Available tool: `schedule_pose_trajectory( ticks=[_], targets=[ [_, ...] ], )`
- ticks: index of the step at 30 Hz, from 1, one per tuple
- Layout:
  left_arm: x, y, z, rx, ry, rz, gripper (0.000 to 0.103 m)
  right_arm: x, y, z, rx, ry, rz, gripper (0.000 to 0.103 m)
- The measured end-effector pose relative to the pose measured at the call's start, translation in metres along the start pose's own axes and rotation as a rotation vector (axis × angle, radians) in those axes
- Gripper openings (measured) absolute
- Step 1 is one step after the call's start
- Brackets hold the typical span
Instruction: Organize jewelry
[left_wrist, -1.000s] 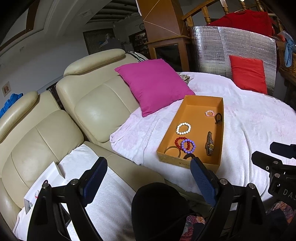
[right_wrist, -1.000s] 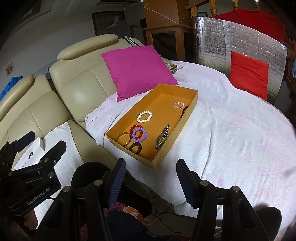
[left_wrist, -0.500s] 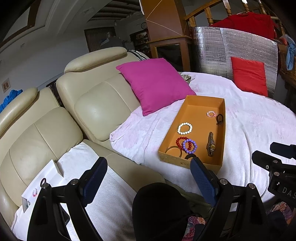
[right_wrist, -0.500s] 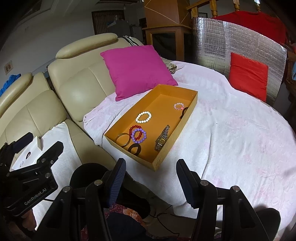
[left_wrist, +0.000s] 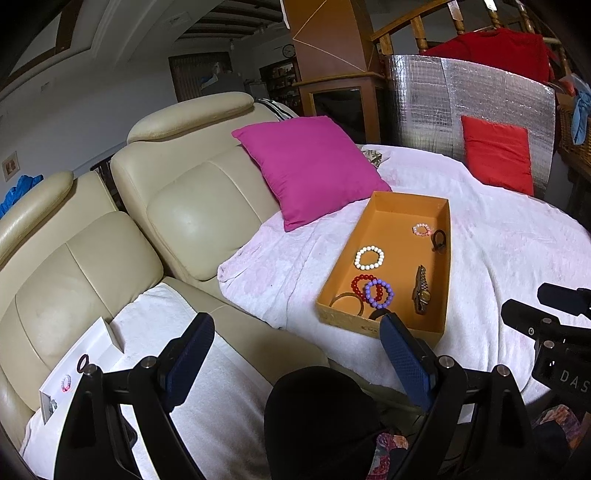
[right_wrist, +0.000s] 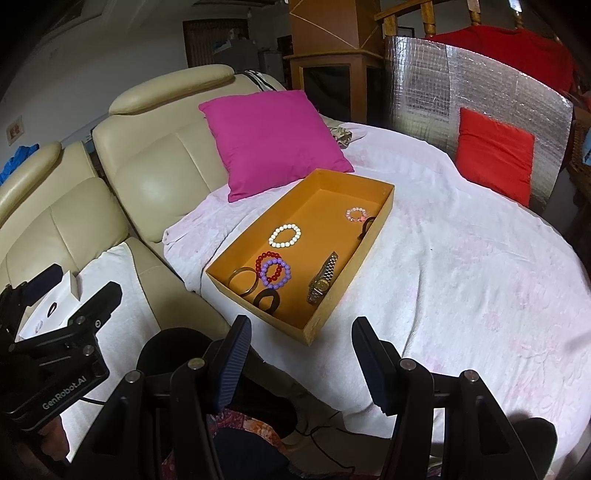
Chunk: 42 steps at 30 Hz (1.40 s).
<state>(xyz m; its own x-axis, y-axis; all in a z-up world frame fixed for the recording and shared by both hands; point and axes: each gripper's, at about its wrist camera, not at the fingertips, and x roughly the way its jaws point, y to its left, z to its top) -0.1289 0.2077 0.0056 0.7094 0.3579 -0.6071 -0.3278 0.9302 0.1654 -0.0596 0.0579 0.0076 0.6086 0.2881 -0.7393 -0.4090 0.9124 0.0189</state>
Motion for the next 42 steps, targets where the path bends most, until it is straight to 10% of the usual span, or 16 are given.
schedule_pose_trajectory(
  ticks=[42],
  targets=[
    [0.011, 0.0, 0.009, 0.001, 0.017, 0.001, 0.091, 0.017, -0.008, 0.008, -0.001, 0.009, -0.014, 0.061]
  ],
)
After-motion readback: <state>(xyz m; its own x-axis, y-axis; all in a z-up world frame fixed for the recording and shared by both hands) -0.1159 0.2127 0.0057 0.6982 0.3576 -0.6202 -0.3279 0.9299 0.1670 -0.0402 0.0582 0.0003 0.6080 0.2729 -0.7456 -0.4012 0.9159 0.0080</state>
